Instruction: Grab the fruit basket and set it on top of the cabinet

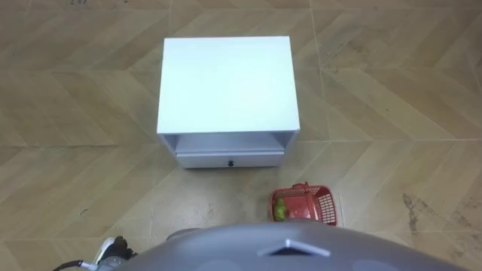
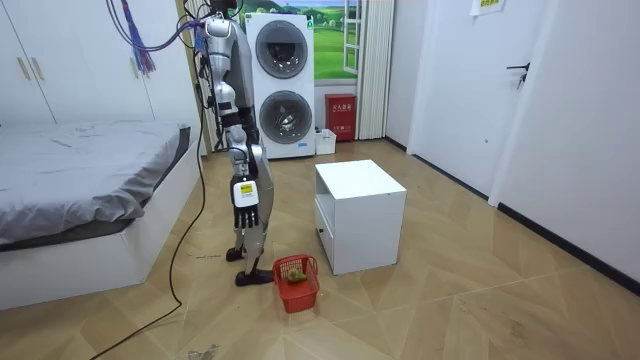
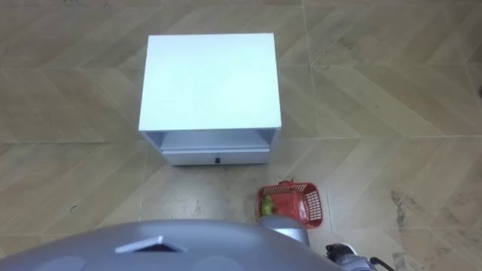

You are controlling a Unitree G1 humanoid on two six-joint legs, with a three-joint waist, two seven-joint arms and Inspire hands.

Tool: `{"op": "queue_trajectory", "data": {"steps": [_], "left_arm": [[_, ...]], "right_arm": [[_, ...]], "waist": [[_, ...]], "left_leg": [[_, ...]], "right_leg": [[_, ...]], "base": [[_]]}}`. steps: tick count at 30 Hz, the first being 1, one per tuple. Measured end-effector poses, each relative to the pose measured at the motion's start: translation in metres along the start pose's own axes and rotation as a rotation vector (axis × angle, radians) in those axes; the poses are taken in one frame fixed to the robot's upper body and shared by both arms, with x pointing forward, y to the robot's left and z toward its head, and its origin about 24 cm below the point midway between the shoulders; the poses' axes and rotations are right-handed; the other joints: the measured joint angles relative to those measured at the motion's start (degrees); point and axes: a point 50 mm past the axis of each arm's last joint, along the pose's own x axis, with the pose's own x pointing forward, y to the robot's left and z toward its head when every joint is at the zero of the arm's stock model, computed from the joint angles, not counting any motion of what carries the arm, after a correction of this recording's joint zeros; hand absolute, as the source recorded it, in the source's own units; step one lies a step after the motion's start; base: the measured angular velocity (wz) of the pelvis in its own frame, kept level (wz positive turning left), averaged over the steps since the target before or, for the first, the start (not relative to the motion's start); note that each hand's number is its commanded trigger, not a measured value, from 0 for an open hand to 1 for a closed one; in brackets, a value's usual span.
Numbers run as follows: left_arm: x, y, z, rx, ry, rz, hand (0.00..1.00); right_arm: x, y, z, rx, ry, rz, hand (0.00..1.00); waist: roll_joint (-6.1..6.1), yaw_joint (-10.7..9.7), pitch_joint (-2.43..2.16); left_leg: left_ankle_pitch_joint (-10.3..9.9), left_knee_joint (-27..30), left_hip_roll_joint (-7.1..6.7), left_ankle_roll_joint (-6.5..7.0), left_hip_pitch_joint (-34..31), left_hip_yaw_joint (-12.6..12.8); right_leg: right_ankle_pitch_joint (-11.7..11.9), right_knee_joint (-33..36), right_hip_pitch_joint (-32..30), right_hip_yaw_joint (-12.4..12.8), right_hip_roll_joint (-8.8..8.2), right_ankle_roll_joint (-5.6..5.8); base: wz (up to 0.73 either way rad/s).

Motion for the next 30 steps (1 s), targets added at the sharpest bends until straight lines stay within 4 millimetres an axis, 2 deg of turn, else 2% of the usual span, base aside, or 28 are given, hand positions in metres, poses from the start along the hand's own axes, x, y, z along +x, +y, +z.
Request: {"op": "queue_trajectory", "data": {"steps": [30], "left_arm": [[-0.0001,-0.0015,-0.003,0.0,0.009,-0.011,0.0]], "right_arm": [[-0.0001,-0.0004,0.0014,0.007,-0.005,0.013,0.0]], "waist": [[-0.73,0.1,-0.05]], "left_leg": [[0.0,0.0,-0.08,0.0,-0.2,-0.3]], "right_leg": [[-0.1,-0.1,0.0,-0.7,-0.29,0.02]], "base": [[0.0]]}}
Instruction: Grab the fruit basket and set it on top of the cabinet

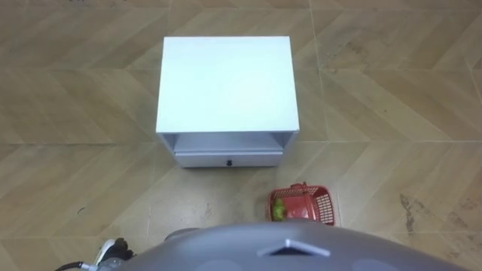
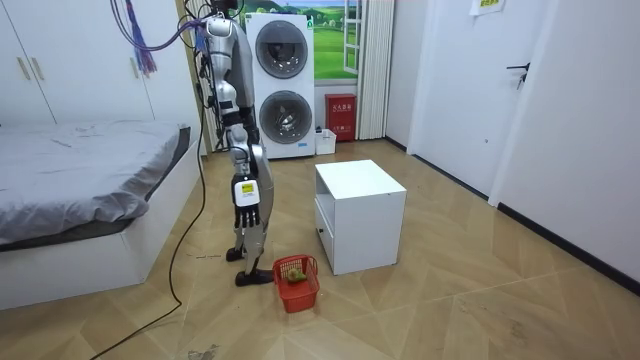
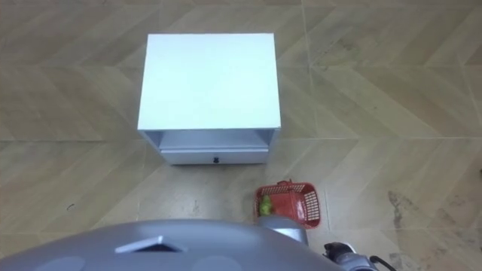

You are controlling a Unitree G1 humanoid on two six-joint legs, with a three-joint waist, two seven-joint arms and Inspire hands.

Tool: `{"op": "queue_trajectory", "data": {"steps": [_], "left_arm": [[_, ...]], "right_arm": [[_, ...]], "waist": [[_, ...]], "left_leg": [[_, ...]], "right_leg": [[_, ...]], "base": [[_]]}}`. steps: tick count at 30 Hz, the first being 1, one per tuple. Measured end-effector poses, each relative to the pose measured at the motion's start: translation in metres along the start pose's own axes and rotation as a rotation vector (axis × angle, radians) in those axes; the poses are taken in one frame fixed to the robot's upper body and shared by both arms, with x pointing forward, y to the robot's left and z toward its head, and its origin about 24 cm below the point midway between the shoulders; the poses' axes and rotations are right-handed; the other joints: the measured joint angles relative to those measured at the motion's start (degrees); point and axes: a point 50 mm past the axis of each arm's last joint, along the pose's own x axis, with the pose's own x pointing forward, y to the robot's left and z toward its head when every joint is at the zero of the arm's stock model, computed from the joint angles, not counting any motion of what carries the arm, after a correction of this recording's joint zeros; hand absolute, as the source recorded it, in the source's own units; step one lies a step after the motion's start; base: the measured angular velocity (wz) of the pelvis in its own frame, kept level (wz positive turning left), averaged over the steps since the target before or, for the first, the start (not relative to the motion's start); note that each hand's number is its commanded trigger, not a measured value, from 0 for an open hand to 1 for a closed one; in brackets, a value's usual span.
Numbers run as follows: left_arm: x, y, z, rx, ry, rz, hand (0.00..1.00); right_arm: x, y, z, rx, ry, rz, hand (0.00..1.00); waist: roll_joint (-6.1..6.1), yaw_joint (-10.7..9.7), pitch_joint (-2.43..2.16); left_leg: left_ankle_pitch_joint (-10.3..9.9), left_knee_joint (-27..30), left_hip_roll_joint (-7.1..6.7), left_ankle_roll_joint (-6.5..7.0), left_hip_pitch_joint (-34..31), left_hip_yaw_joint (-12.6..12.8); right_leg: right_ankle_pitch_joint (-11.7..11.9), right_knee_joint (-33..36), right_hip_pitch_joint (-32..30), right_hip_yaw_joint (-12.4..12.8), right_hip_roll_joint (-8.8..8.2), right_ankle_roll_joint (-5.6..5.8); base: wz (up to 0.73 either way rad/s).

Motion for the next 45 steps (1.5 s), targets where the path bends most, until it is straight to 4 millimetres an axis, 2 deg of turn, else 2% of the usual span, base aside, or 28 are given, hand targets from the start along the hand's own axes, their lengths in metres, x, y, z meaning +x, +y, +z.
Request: {"op": "queue_trajectory", "data": {"steps": [8,12,14,19,20,21,22,23,25,26,27,28,29,30,31,33,34,35,36,37,38,39,40,41,42,43,44,45], "left_arm": [[0.0,-0.001,0.0,-0.001,-0.005,-0.003,0.0],[0.0,-0.001,0.0,-0.003,-0.007,-0.002,0.0],[0.0,0.001,0.005,-0.004,-0.019,0.002,0.0],[0.001,0.003,0.003,-0.009,-0.015,0.007,0.0],[0.001,0.004,0.002,-0.019,-0.012,0.011,0.0],[0.001,0.006,0.004,-0.021,-0.017,0.014,0.0],[0.002,0.007,0.002,-0.022,-0.013,0.015,0.0],[0.002,0.007,0.001,-0.032,-0.014,0.013,0.0],[0.002,0.007,-0.002,-0.066,-0.013,0.01,0.0],[0.003,0.011,0.001,-0.088,-0.031,0.021,0.0],[0.004,0.016,0.005,-0.099,-0.043,0.032,0.0],[0.005,0.021,0.006,-0.1,-0.052,0.045,0.0],[0.005,0.023,0.001,-0.103,-0.04,0.049,0.0],[0.005,0.022,0.001,-0.106,-0.035,0.046,0.0],[0.004,0.02,-0.002,-0.106,-0.02,0.038,0.0],[0.005,0.022,0.0,-0.101,-0.02,0.043,0.0],[0.006,0.028,0.009,-0.102,-0.039,0.057,0.0],[0.007,0.032,0.018,-0.104,-0.057,0.066,0.0],[0.007,0.035,0.026,-0.108,-0.077,0.073,0.0],[0.007,0.043,0.041,-0.125,-0.12,0.09,0.0],[0.006,0.051,0.056,-0.136,-0.156,0.117,0.0],[0.006,0.055,0.063,-0.14,-0.173,0.13,0.0],[0.004,0.06,0.076,-0.15,-0.205,0.148,0.0],[0.003,0.062,0.084,-0.168,-0.223,0.156,0.0],[0.003,0.063,0.085,-0.183,-0.227,0.155,0.0],[0.003,0.065,0.087,-0.194,-0.236,0.166,0.0],[0.004,0.064,0.083,-0.19,-0.217,0.178,0.0],[0.004,0.064,0.082,-0.186,-0.21,0.183,0.0]], "right_arm": [[0.0,-0.003,0.006,0.025,-0.019,-0.009,0.0],[0.0,-0.006,0.009,0.04,-0.027,-0.027,0.0],[-0.001,-0.007,0.01,0.056,-0.032,-0.04,0.0],[-0.001,-0.009,0.011,0.086,-0.035,-0.058,0.0],[-0.001,-0.009,0.01,0.103,-0.034,-0.06,0.0],[-0.001,-0.009,0.01,0.116,-0.034,-0.06,0.0],[-0.001,-0.011,0.011,0.124,-0.037,-0.065,0.0],[-0.001,-0.016,0.014,0.122,-0.045,-0.082,0.0],[-0.002,-0.026,0.024,0.117,-0.073,-0.12,0.0],[-0.003,-0.029,0.027,0.139,-0.088,-0.138,0.0],[-0.003,-0.028,0.025,0.154,-0.085,-0.139,0.0],[-0.002,-0.026,0.018,0.188,-0.064,-0.137,0.0],[-0.003,-0.031,0.021,0.21,-0.07,-0.157,0.0],[-0.004,-0.036,0.026,0.22,-0.084,-0.178,0.0],[-0.006,-0.047,0.036,0.246,-0.122,-0.22,0.0],[-0.011,-0.059,0.059,0.305,-0.202,-0.261,0.0],[-0.015,-0.066,0.078,0.323,-0.254,-0.273,0.0],[-0.019,-0.069,0.093,0.336,-0.299,-0.274,0.0],[-0.021,-0.071,0.1,0.34,-0.323,-0.275,0.0],[-0.025,-0.073,0.114,0.346,-0.37,-0.273,0.0],[-0.028,-0.075,0.125,0.355,-0.404,-0.269,0.0],[-0.03,-0.076,0.128,0.365,-0.418,-0.267,0.0],[-0.031,-0.077,0.132,0.385,-0.429,-0.266,0.0],[-0.032,-0.078,0.134,0.405,-0.435,-0.267,0.0],[-0.031,-0.078,0.132,0.415,-0.431,-0.267,0.0],[-0.031,-0.077,0.132,0.423,-0.429,-0.273,0.0],[-0.032,-0.079,0.131,0.434,-0.428,-0.293,0.0],[-0.032,-0.081,0.131,0.439,-0.429,-0.311,0.0]], "waist": [[-0.58,0.0,-0.04],[-0.84,-0.1,-0.08],[-0.96,-0.3,-0.13],[-0.6,-0.1,-0.19],[-0.84,-0.2,-0.26],[-0.63,-0.3,-0.12],[-0.69,-0.2,-0.25],[-0.58,-0.1,-0.52],[0.18,-0.2,-0.52],[1.04,-0.4,-0.53],[0.34,-0.3,-0.05],[-1.06,0.1,0.2],[-2.7,1.6,0.02],[-2.99,2.3,-0.03],[-2.88,3.4,-0.02],[-3.12,3.4,-0.01],[-3.65,3.4,-0.06],[-3.66,3.5,0.13],[-3.62,3.5,0.36],[-3.79,3.6,0.48],[-4.3,3.7,0.65],[-4.58,3.7,0.7],[-4.77,3.8,0.88],[-4.96,4.1,1.0],[-5.14,4.8,1.09],[-5.5,5.0,1.34],[-5.72,4.4,1.28],[-5.85,4.1,1.34]], "left_leg": [[0.0,0.1,-0.12,0.0,0.0,-0.1],[0.0,1.0,-0.88,0.08,-0.5,-0.2],[-0.6,2.1,-1.04,0.8,-1.2,-0.2],[-1.2,2.6,-1.81,1.52,-2.3,0.0],[-1.4,3.8,-2.28,1.85,-3.1,0.5],[-1.4,4.5,-2.41,1.91,-3.7,0.5],[-1.4,5.9,-2.62,1.95,-5.4,1.2],[-1.2,6.8,-2.65,2.26,-7.1,1.9],[-0.5,7.0,-2.71,3.58,-9.6,2.0],[-1.0,7.2,-1.7,4.94,-11.3,4.8],[-1.0,7.6,-2.15,5.0,-11.7,6.2],[-1.4,8.2,-3.56,5.74,-12.5,7.8],[-1.8,8.7,-4.92,6.47,-13.3,9.2],[-2.1,9.5,-5.0,6.82,-14.3,10.2],[-2.6,11.8,-4.63,7.14,-17.1,11.0],[-2.9,16.1,-4.27,7.74,-22.5,11.1],[-3.6,20.7,-3.57,8.43,-27.3,11.1],[-4.5,25.3,-3.14,8.87,-32.0,11.0],[-5.2,27.9,-2.8,8.99,-34.3,11.0],[-7.0,33.7,-2.33,9.07,-39.4,10.8],[-9.1,40.8,-1.97,9.3,-44.6,10.8],[-10.2,44.5,-1.76,9.51,-47.1,10.8],[-12.2,51.8,-1.37,9.77,-51.8,10.5],[-14.3,58.6,-0.54,9.67,-55.4,10.3],[-15.2,61.7,-0.39,9.56,-57.1,9.9],[-16.9,67.1,-0.51,9.12,-60.2,9.1],[-18.1,71.9,-0.43,9.21,-63.1,8.8],[-18.6,74.2,-0.36,9.44,-64.5,8.8]], "right_leg": [[-0.2,0.5,0.0,-0.2,-0.38,0.2],[-1.1,2.2,-0.6,-0.4,-1.16,0.52],[-2.4,4.6,-1.8,-0.3,-1.8,0.87],[-3.1,7.4,-4.3,-0.1,-2.65,1.28],[-2.8,7.5,-4.6,0.1,-2.73,1.53],[-2.6,7.5,-4.9,0.3,-2.83,1.62],[-2.1,7.7,-6.1,0.9,-2.81,1.87],[-0.6,7.0,-6.9,2.2,-2.37,2.19],[2.1,3.9,-7.5,3.3,-2.09,3.06],[-0.1,10.7,-10.2,0.5,-3.21,2.86],[-2.3,16.9,-11.3,-1.7,-4.71,2.73],[-4.6,28.7,-12.3,-4.2,-7.83,3.4],[-4.7,39.6,-12.6,-4.1,-9.9,3.82],[-4.4,43.2,-12.5,-3.9,-10.38,4.08],[-3.4,47.2,-11.5,-3.9,-10.75,4.36],[-2.5,48.3,-9.2,-4.8,-11.64,4.92],[-2.4,48.0,-7.8,-4.7,-12.22,5.16],[-2.2,46.9,-6.6,-4.5,-12.82,5.61],[-2.1,46.4,-6.0,-4.6,-13.02,5.96],[-2.2,45.7,-5.4,-4.5,-13.59,6.19],[-2.8,46.2,-5.2,-4.0,-13.83,7.12],[-3.5,46.8,-5.2,-3.2,-14.07,7.48],[-11.5,51.3,-6.0,-2.8,-14.49,8.42],[-16.9,58.3,-8.2,-2.8,-15.0,7.82],[-18.5,62.5,-9.6,-2.5,-15.3,7.36],[-19.7,70.8,-12.7,-1.2,-15.67,6.64],[-20.2,78.3,-15.3,-0.5,-15.69,6.08],[-20.4,81.6,-16.4,-0.3,-15.73,5.94]], "base": [[0.0],[0.04],[0.08],[-0.04],[-0.06],[-0.11],[-0.26],[-0.37],[-0.26],[0.14],[0.6],[0.47],[0.17],[-0.43],[-0.37],[-0.05],[0.15],[0.18],[0.23],[0.26],[0.28],[0.35],[0.25],[0.14],[-0.09],[0.0],[0.09],[0.31]]}}
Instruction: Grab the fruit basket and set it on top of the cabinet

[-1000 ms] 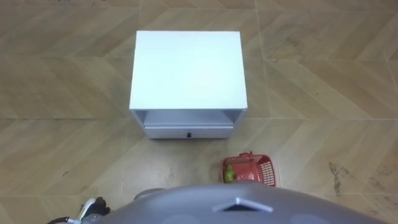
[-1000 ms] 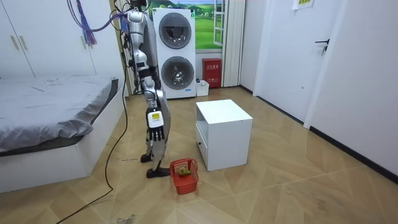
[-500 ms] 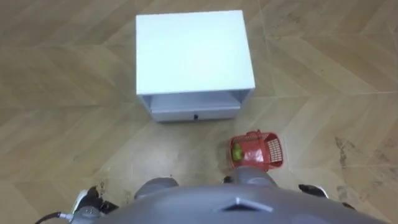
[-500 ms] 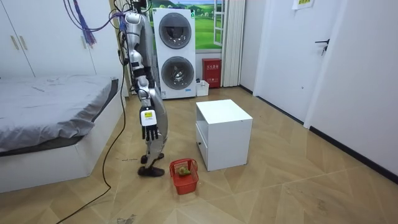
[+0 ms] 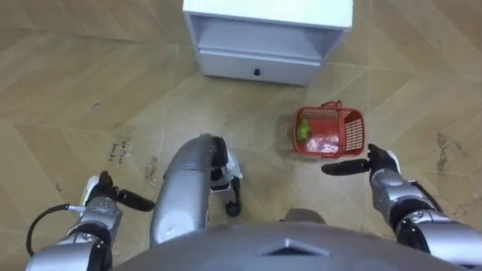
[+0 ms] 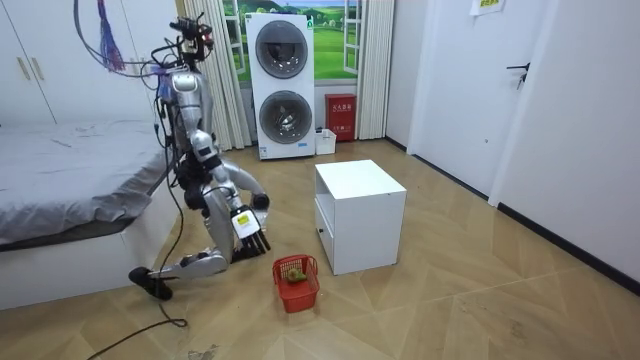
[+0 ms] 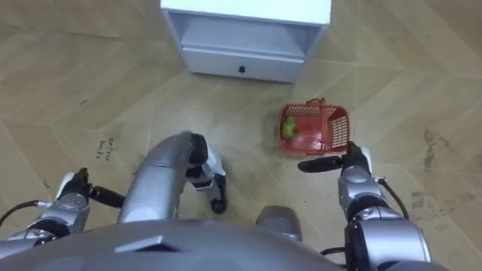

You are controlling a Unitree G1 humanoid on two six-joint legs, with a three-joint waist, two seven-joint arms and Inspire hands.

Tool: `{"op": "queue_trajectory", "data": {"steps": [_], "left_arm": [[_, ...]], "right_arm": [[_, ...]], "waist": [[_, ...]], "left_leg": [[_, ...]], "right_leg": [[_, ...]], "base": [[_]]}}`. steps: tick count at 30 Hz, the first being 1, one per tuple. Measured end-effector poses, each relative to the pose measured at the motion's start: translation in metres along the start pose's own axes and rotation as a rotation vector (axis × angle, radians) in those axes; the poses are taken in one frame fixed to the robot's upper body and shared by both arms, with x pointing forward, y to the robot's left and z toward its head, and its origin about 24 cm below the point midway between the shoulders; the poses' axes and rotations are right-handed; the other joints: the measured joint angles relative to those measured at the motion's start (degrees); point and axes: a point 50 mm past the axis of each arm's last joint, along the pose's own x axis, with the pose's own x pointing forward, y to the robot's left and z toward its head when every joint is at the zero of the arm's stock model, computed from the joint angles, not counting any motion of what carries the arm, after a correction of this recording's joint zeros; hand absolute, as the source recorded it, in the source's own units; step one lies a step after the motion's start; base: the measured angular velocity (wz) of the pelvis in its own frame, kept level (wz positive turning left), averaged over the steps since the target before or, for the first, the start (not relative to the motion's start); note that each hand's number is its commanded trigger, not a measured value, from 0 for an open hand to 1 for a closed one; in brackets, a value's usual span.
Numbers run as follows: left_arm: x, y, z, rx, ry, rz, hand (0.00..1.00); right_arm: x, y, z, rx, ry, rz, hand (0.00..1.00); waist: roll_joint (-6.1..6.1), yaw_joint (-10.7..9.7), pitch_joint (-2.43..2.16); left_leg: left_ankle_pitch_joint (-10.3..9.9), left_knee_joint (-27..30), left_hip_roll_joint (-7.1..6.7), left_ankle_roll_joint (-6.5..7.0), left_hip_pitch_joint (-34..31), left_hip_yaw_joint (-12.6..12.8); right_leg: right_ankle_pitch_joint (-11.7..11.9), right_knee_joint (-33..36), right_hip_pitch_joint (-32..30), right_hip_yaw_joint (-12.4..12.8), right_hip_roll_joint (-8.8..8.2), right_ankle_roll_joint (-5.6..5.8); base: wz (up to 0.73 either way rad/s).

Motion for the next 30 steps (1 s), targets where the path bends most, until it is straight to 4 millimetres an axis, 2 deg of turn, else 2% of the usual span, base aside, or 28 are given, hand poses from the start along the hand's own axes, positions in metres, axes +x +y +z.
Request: {"op": "queue_trajectory", "data": {"steps": [1,2,4,6,8,12,13,14,16,17,18,20,23,30], "left_arm": [[0.0,-0.002,-0.001,0.01,0.002,0.008,0.0],[-0.001,-0.003,-0.004,0.013,0.002,0.015,0.0],[-0.002,-0.004,-0.008,0.002,0.0,0.027,0.0],[-0.003,-0.003,-0.013,-0.029,0.007,0.044,0.0],[-0.004,-0.005,-0.022,-0.031,0.014,0.057,0.0],[-0.008,-0.008,-0.042,-0.02,0.05,0.061,0.0],[-0.009,-0.008,-0.045,-0.011,0.052,0.059,0.0],[-0.009,-0.008,-0.046,0.011,0.045,0.054,0.0],[-0.01,-0.01,-0.049,0.037,0.041,0.039,0.0],[-0.012,-0.014,-0.052,0.054,0.044,0.018,0.0],[-0.012,-0.017,-0.051,0.057,0.039,0.003,0.0],[-0.012,-0.017,-0.051,0.058,0.03,-0.018,0.0],[-0.013,-0.019,-0.056,0.064,0.039,-0.033,0.0],[-0.015,-0.023,-0.06,0.077,0.043,-0.084,0.0]], "right_arm": [[0.0,-0.004,0.005,0.018,-0.017,-0.032,0.0],[0.001,-0.008,0.012,0.036,-0.055,-0.059,0.0],[0.0,-0.013,0.021,0.061,-0.106,-0.096,0.0],[0.0,-0.016,0.029,0.096,-0.142,-0.12,0.0],[-0.002,-0.017,0.035,0.141,-0.169,-0.133,0.0],[-0.005,-0.02,0.051,0.164,-0.241,-0.161,0.0],[-0.006,-0.023,0.056,0.165,-0.265,-0.178,0.0],[-0.007,-0.025,0.062,0.171,-0.294,-0.186,0.0],[-0.009,-0.028,0.073,0.183,-0.348,-0.195,0.0],[-0.01,-0.033,0.081,0.185,-0.383,-0.207,0.0],[-0.01,-0.036,0.084,0.18,-0.397,-0.216,0.0],[-0.013,-0.039,0.093,0.156,-0.438,-0.225,0.0],[-0.018,-0.042,0.105,0.166,-0.493,-0.251,0.0],[-0.023,-0.046,0.122,0.158,-0.553,-0.252,0.0]], "waist": [[-0.18,-0.6,0.11],[-0.25,-1.2,0.17],[-0.46,-1.6,0.23],[-0.75,-2.7,0.36],[-1.62,-3.4,0.43],[-3.09,-4.6,0.04],[-3.9,-4.8,-0.1],[-4.64,-5.1,0.11],[-5.36,-5.8,0.05],[-5.08,-6.0,0.34],[-4.45,-6.0,0.3],[-4.57,-6.5,0.34],[-4.64,-7.4,0.16],[-4.85,-6.6,0.26]], "left_leg": [[-0.9,4.3,0.07,0.42,-3.0,0.0],[-1.8,8.3,0.11,0.76,-5.6,0.1],[-2.8,13.0,0.25,1.24,-8.6,0.5],[-3.2,16.3,-0.11,1.25,-10.6,0.6],[-3.3,18.5,-0.55,1.14,-11.7,0.9],[-3.0,19.7,-0.54,0.36,-12.4,0.9],[-2.8,20.0,-0.63,-0.06,-12.7,0.9],[-2.7,20.3,-0.84,-0.47,-13.1,0.9],[-2.3,20.9,-1.63,-1.24,-13.7,0.9],[-2.5,21.8,-1.66,-1.9,-14.2,0.5],[-2.2,21.9,-1.77,-2.45,-14.5,-0.1],[-1.1,20.8,-3.96,-4.69,-15.1,-1.5],[-0.5,20.0,-5.53,-6.23,-15.7,-2.6],[-0.3,19.9,-5.89,-6.62,-15.7,-3.1]], "right_leg": [[-0.4,6.1,-2.1,0.3,-0.22,-0.07],[-1.1,11.5,-3.5,0.3,-0.71,-0.62],[-2.1,17.9,-4.6,0.6,-1.03,-1.04],[-2.8,22.3,-4.7,0.4,-1.69,-0.78],[-3.1,25.8,-4.5,0.3,-2.05,-1.14],[-3.5,27.9,-4.5,0.4,-2.09,-1.37],[-4.2,28.4,-4.4,0.3,-2.37,-1.42],[-5.1,29.0,-4.1,0.1,-2.89,-1.46],[-6.6,30.0,-3.5,0.1,-3.62,-1.99],[-7.3,30.9,-3.4,0.3,-3.67,-2.5],[-7.3,31.0,-3.4,0.4,-3.17,-2.58],[-7.4,31.5,-4.1,1.4,-3.55,-2.59],[-7.4,31.7,-4.8,1.9,-3.68,-2.48],[-7.4,31.5,-4.8,2.0,-3.32,-2.46]], "base": [[0.36],[0.33],[0.27],[0.27],[0.21],[0.06],[0.05],[0.05],[0.03],[-0.09],[-0.15],[-0.13],[-0.03],[-0.01]]}}
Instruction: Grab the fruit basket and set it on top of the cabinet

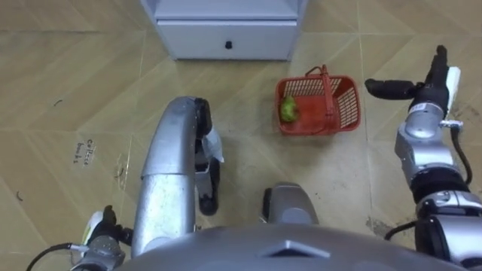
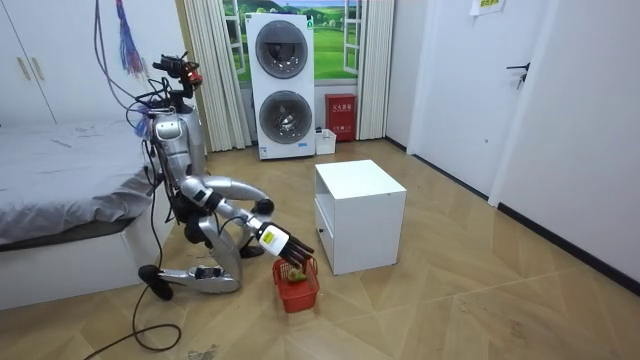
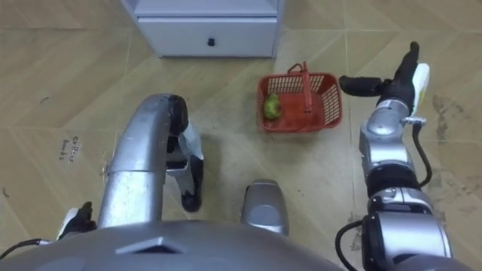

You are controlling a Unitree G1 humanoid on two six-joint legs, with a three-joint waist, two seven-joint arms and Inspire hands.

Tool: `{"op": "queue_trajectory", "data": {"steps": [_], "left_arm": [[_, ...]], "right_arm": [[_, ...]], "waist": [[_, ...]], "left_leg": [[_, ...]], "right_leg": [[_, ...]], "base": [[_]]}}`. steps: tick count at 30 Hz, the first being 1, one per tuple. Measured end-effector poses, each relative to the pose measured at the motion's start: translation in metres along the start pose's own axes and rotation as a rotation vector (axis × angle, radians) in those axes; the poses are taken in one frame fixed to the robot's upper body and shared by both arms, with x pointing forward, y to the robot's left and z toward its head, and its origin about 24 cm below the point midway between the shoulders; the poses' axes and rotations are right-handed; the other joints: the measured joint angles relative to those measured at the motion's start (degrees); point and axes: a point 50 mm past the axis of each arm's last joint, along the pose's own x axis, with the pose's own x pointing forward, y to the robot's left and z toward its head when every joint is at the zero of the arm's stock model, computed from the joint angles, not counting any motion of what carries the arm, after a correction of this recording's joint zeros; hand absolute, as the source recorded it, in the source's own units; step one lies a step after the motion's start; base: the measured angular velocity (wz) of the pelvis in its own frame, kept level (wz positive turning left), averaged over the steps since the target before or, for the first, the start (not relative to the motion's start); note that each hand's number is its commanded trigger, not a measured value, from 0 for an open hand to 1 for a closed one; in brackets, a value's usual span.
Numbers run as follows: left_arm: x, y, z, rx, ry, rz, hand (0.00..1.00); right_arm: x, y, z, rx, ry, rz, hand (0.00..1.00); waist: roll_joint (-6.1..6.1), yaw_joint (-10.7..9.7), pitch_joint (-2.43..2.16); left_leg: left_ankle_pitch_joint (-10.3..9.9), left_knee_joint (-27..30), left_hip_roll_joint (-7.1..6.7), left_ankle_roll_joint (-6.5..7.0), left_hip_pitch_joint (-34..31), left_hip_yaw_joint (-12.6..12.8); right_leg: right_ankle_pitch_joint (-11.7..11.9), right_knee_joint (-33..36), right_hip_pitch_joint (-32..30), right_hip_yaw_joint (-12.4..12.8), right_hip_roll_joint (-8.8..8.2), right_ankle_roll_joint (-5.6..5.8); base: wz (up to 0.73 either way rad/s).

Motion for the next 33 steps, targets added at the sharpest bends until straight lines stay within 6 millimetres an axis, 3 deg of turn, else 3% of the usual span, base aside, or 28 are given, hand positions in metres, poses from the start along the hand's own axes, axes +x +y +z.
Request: {"op": "queue_trajectory", "data": {"steps": [3,5,7,10,13,20,27,33], "left_arm": [[0.001,0.002,0.0,0.009,-0.002,-0.018,0.0],[0.001,0.004,0.003,0.011,-0.008,-0.02,0.0],[0.002,0.004,0.003,0.023,-0.011,-0.025,0.0],[0.002,0.005,0.004,0.04,-0.015,-0.032,0.0],[0.002,0.005,0.003,0.041,-0.014,-0.035,0.0],[0.001,0.002,-0.004,0.018,0.015,-0.095,0.0],[0.0,0.0,-0.005,0.044,0.02,-0.11,0.0],[-0.001,-0.001,-0.011,0.03,0.042,-0.114,0.0]], "right_arm": [[0.001,0.005,0.003,0.008,0.0,0.04,0.0],[0.005,0.006,0.003,0.015,0.027,0.044,0.0],[0.007,0.003,0.0,0.012,0.044,0.041,0.0],[0.011,-0.001,-0.004,0.005,0.08,0.042,0.0],[0.013,-0.006,-0.007,0.003,0.101,0.059,0.0],[0.016,-0.013,-0.006,-0.022,0.098,0.073,0.0],[0.018,-0.012,0.0,-0.003,0.09,0.077,0.0],[0.017,-0.012,-0.009,0.011,0.133,0.088,0.0]], "waist": [[0.45,1.0,0.14],[1.36,2.1,0.7],[2.01,3.4,0.7],[3.28,5.4,1.18],[4.38,6.8,1.08],[4.81,7.5,1.05],[4.87,8.7,1.02],[5.07,9.1,1.01]], "left_leg": [[0.1,0.0,-0.48,-0.21,-0.6,-0.4],[0.1,0.2,-0.6,-0.27,-1.3,-0.7],[0.2,0.3,-0.58,-0.23,-2.0,-0.7],[0.3,0.3,-0.47,-0.16,-3.2,-0.6],[0.5,0.2,-0.3,-0.44,-4.6,-0.5],[0.7,-0.6,0.55,-0.83,-6.1,0.7],[0.9,-0.5,0.55,-0.66,-6.8,0.7],[1.4,-0.3,0.33,-0.07,-7.6,0.6]], "right_leg": [[0.0,0.1,0.0,-0.7,0.06,0.05],[0.0,0.2,-0.4,-1.6,0.09,0.07],[0.0,0.4,-1.2,-1.6,0.1,0.08],[-0.2,0.6,-2.7,-1.5,0.08,0.35],[-0.2,0.8,-4.5,-0.9,0.16,0.41],[-0.4,1.5,-7.3,0.9,-0.36,0.77],[-0.4,1.8,-7.9,0.8,-0.36,0.86],[-0.5,2.0,-7.9,-0.1,-0.43,0.9]], "base": [[0.1],[0.16],[0.04],[0.0],[-0.02],[-0.04],[0.0],[0.06]]}}
